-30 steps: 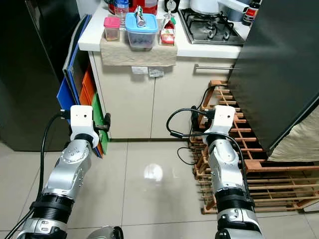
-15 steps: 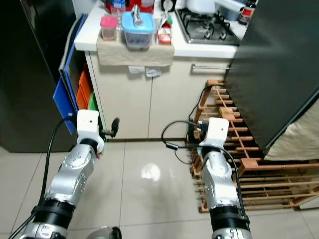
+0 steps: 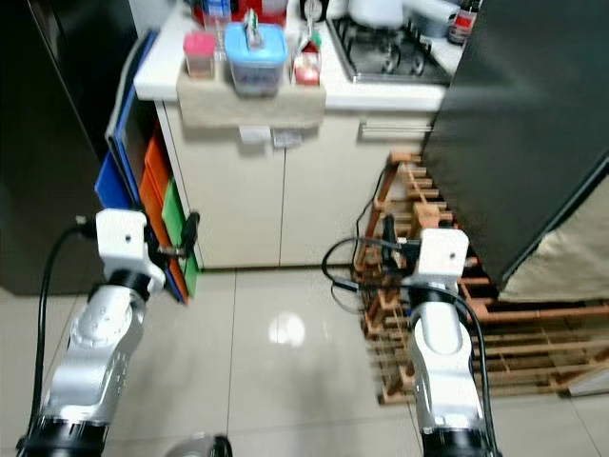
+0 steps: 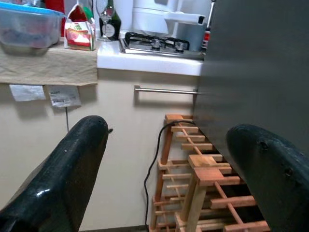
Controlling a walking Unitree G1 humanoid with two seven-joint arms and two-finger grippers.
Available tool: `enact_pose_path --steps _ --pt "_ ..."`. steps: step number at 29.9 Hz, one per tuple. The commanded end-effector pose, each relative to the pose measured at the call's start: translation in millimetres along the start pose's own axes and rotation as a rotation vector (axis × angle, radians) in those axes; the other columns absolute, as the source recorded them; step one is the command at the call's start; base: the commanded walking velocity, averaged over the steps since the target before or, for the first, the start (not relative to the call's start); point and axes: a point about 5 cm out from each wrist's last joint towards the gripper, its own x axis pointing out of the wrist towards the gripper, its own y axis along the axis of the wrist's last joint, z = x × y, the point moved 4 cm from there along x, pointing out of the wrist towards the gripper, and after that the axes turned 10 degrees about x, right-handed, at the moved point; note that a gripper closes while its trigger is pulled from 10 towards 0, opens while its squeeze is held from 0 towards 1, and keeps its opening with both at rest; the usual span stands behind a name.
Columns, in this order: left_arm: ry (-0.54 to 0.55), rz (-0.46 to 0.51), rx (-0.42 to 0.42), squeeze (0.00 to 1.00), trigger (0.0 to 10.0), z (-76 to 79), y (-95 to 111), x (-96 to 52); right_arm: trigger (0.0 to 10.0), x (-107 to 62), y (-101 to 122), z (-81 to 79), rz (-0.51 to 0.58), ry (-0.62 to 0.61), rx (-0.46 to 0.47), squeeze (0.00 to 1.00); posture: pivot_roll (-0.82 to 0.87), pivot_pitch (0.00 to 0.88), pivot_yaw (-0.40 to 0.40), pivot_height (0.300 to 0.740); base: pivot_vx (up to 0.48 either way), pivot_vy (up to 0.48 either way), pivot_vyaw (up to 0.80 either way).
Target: Restocking fridge
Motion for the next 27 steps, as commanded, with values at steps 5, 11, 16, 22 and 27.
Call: enact_pose_path --steps 5,11,16,22,27 --pt "-0.115 -0.014 -0.008 0.00 10.0 20.7 8.7 13.8 10.0 9.1 -4.7 -13.8 -0.040 0.036 0.061 0.00 -0.06 0.004 -0.010 0.740 0.000 0.000 -0.58" --pt "-0.182 -0.069 -0.007 0.00 10.0 29.5 -6.5 10.3 10.0 10.9 -16.6 -10.2 -0.093 0.022 0.063 0.00 -0.06 0.013 0.005 0.740 0.000 0.000 -0.53" --pt "-0.207 -0.055 -0.024 0.00 10.0 33.5 -4.0 10.3 10.0 9.6 -18.8 -3.4 -0.098 0.007 0.034 0.00 -0.06 0.000 0.009 0.740 0.000 0.000 -0.52" --pt "-0.218 -0.024 -0.044 0.00 10.0 36.4 1.7 15.3 10.0 12.4 -10.4 6.1 -0.054 -0.018 -0.002 0.00 -0.06 0.000 0.002 0.740 0.000 0.000 -0.56" --pt "-0.217 -0.002 -0.039 0.00 10.0 36.4 5.6 19.6 10.0 15.3 -6.8 12.7 -0.045 -0.030 -0.024 0.00 -0.07 0.000 0.000 0.740 0.000 0.000 -0.58"
